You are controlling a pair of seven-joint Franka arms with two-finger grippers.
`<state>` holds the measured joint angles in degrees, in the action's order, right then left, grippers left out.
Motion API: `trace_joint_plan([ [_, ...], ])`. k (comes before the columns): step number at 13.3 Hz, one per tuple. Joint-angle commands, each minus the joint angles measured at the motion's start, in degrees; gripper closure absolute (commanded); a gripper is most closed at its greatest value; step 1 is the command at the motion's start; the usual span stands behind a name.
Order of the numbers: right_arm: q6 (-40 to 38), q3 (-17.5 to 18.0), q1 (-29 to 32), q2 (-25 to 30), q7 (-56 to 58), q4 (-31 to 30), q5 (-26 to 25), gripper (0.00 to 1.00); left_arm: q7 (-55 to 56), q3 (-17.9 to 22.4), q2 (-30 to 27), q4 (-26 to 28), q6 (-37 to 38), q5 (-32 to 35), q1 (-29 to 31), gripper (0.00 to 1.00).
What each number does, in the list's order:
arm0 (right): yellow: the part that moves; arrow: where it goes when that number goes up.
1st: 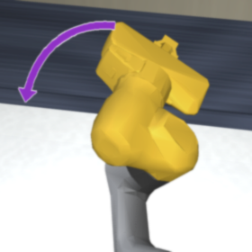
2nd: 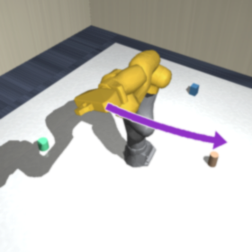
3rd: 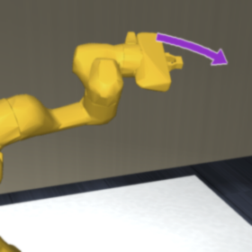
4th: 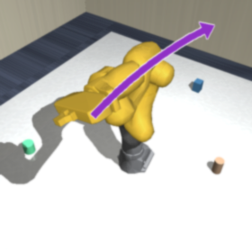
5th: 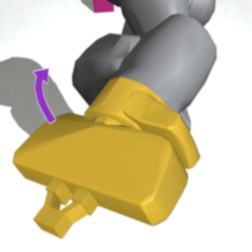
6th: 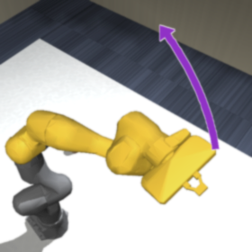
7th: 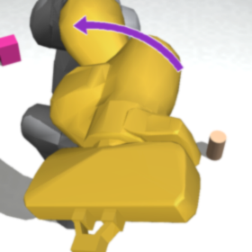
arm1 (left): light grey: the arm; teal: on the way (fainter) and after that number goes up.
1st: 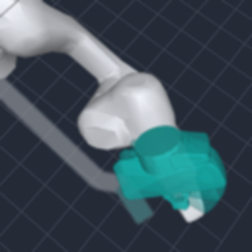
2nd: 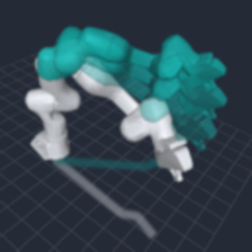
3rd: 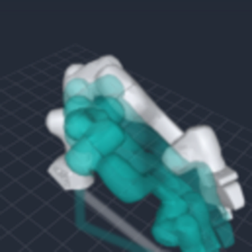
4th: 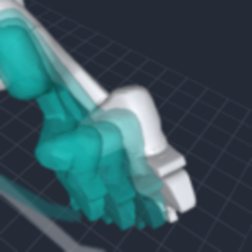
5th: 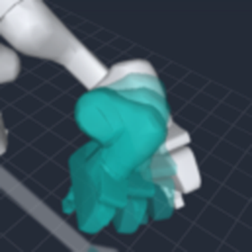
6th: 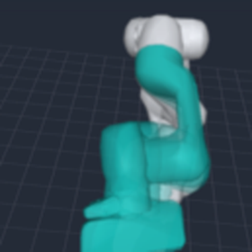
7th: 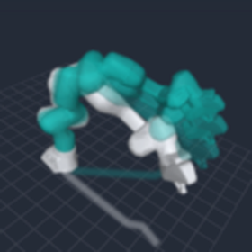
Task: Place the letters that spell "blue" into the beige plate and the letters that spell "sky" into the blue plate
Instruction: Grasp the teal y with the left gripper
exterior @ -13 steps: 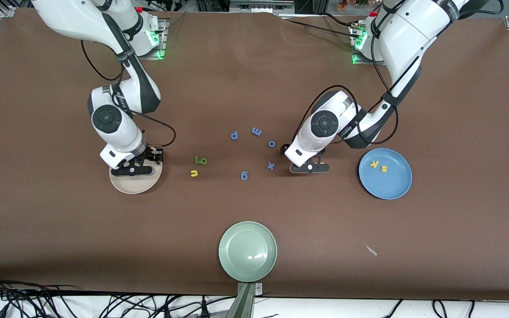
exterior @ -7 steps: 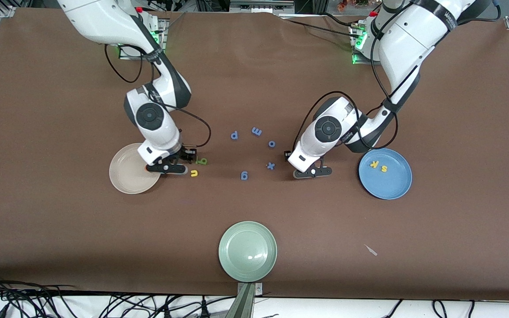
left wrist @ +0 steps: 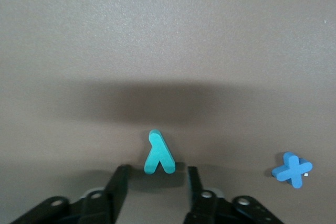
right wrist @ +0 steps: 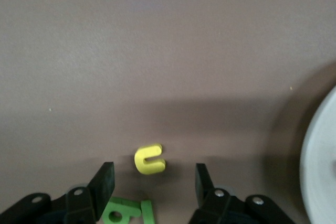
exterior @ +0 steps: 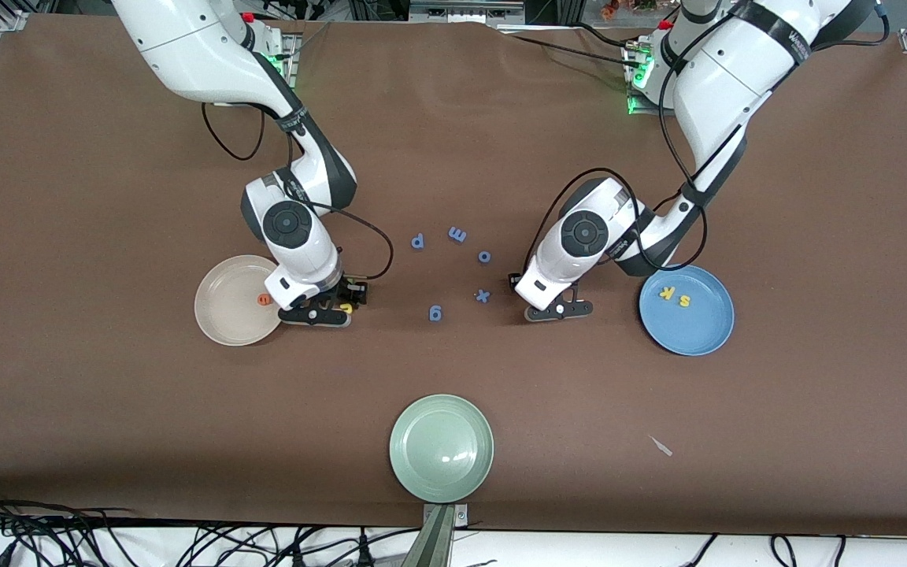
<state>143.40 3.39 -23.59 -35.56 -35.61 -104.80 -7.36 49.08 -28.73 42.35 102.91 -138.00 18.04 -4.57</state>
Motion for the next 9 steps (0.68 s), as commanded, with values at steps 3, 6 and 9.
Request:
trace_joint_plan([
  [3, 1.09, -0.13, -0.14, -3.28, -0.68, 2.32, -0.11, 0.29, 1.99, 0.26, 0.72, -0.61, -1.22, 2.26, -0.44, 0.55],
  [6, 1.62, -0.13, -0.23, -3.29, -0.6, 2.15, -0.02, 0.34, 1.99, 0.26, 0.63, -0.61, -1.22, 2.35, -0.09, 0.72],
  [9, 1.71, -0.13, -0.14, -3.29, -0.33, 2.06, -0.02, 0.46, 1.9, 0.43, 0.63, -0.61, -1.22, 2.35, 0.08, 0.79],
])
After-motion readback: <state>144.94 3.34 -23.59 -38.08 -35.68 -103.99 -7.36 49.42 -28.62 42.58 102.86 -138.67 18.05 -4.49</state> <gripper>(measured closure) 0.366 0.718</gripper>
